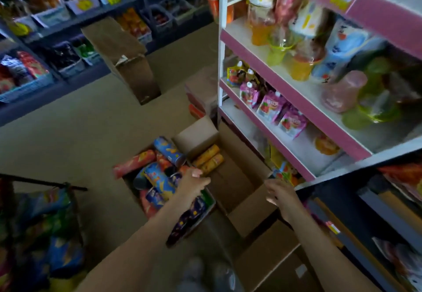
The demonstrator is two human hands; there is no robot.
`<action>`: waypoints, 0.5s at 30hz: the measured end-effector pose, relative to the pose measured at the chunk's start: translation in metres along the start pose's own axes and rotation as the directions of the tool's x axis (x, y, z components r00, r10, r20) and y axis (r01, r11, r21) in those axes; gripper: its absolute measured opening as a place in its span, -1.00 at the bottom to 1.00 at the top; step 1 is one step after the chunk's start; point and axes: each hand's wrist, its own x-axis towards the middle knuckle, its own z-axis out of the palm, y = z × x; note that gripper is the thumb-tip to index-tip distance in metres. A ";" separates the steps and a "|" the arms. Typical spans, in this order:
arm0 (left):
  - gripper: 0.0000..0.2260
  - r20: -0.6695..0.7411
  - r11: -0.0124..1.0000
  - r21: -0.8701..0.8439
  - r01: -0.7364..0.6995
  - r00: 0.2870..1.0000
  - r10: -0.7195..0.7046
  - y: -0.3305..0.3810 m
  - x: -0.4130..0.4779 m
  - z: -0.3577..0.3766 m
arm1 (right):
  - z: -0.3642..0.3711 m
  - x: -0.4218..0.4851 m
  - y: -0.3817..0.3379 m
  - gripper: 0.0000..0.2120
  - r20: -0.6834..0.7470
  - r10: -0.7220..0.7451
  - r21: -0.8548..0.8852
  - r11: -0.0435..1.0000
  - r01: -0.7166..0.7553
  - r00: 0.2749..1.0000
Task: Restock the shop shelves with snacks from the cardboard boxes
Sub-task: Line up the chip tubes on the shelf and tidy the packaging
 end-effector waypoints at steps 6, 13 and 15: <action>-0.56 0.101 0.996 0.062 -0.059 0.994 0.053 -0.021 0.149 0.087 | 0.032 0.138 0.033 -0.90 -0.042 0.032 -0.040 0.999 -0.034 0.999; -0.52 0.234 0.970 0.230 0.082 0.963 -0.137 -0.127 0.218 0.175 | 0.028 0.241 0.141 -0.92 -0.237 0.191 -0.054 0.976 -0.209 0.953; -0.51 0.257 0.952 0.297 0.073 0.954 -0.154 -0.153 0.220 0.190 | 0.020 0.248 0.168 -0.85 -0.284 0.248 -0.061 0.959 -0.275 0.926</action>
